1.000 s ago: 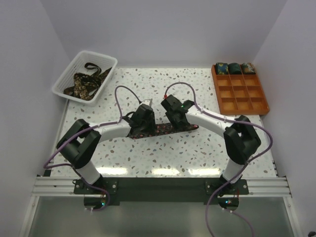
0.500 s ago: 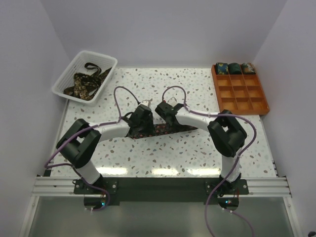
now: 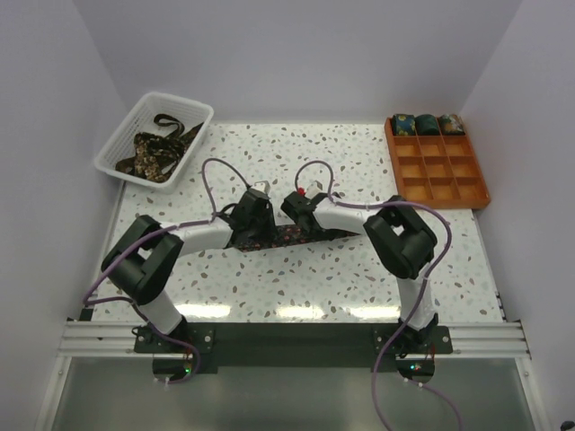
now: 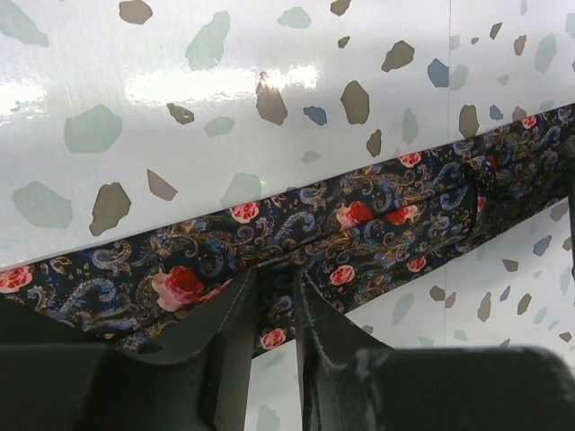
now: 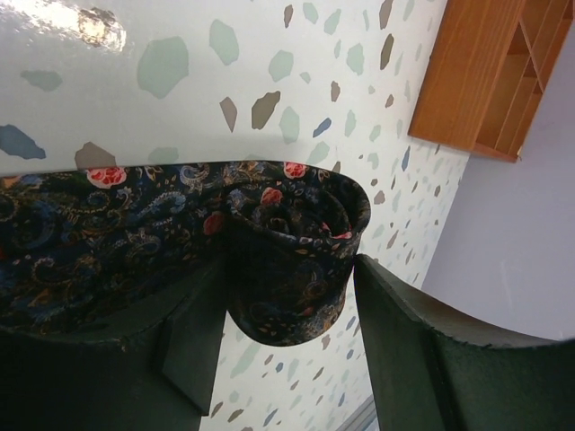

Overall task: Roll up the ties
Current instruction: Roll the tie

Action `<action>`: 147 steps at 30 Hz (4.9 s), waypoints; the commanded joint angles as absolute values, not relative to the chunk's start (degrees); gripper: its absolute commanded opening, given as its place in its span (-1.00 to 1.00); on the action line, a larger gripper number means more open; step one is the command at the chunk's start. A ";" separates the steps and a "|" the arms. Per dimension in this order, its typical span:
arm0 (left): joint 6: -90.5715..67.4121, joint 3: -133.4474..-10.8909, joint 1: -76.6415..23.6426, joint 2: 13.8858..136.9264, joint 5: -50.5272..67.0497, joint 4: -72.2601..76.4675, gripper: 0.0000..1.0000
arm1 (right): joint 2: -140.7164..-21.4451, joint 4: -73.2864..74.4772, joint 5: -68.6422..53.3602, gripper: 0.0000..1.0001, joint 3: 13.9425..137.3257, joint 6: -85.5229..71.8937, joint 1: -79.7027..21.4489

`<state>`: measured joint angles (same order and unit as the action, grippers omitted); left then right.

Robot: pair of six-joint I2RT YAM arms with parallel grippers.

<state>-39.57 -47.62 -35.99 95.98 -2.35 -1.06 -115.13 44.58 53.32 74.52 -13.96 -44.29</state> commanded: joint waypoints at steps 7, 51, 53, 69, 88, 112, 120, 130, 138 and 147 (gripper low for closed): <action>-39.02 -42.98 -34.89 97.30 -1.14 -2.37 -0.46 | -115.24 44.39 55.64 0.22 74.45 -16.00 -43.50; -36.04 -55.10 -34.81 95.09 -2.90 -6.41 -0.09 | -97.19 37.18 34.71 0.66 69.69 -10.81 -36.65; -35.16 -56.77 -34.02 96.67 -2.81 -6.94 -0.10 | -98.87 37.53 36.47 0.66 70.05 -10.90 -37.26; -32.26 -60.12 -33.13 103.97 -1.49 -8.53 -0.45 | -103.18 36.91 39.20 0.65 70.58 -11.16 -38.06; -33.05 -58.19 -33.13 98.52 -2.90 -9.41 -0.52 | -104.50 36.74 39.11 0.65 70.31 -11.25 -38.23; -33.84 -54.14 -33.13 102.30 -1.76 -9.49 -0.79 | -108.37 35.07 44.37 0.64 67.76 -11.60 -38.32; -33.14 -53.09 -33.05 102.48 -2.46 -10.28 -0.80 | -110.56 35.42 50.62 0.56 68.47 -12.31 -38.41; -32.87 -52.38 -32.96 102.13 -2.81 -10.46 -0.81 | -111.36 35.68 51.95 0.52 68.29 -12.83 -36.74; -33.22 -52.82 -32.87 101.69 -2.02 -9.84 -0.80 | -106.62 33.67 43.69 0.54 67.94 -12.04 -37.00; -33.31 -54.14 -32.87 101.07 -2.02 -10.02 -0.77 | -98.01 34.28 35.43 0.59 69.79 -11.78 -36.65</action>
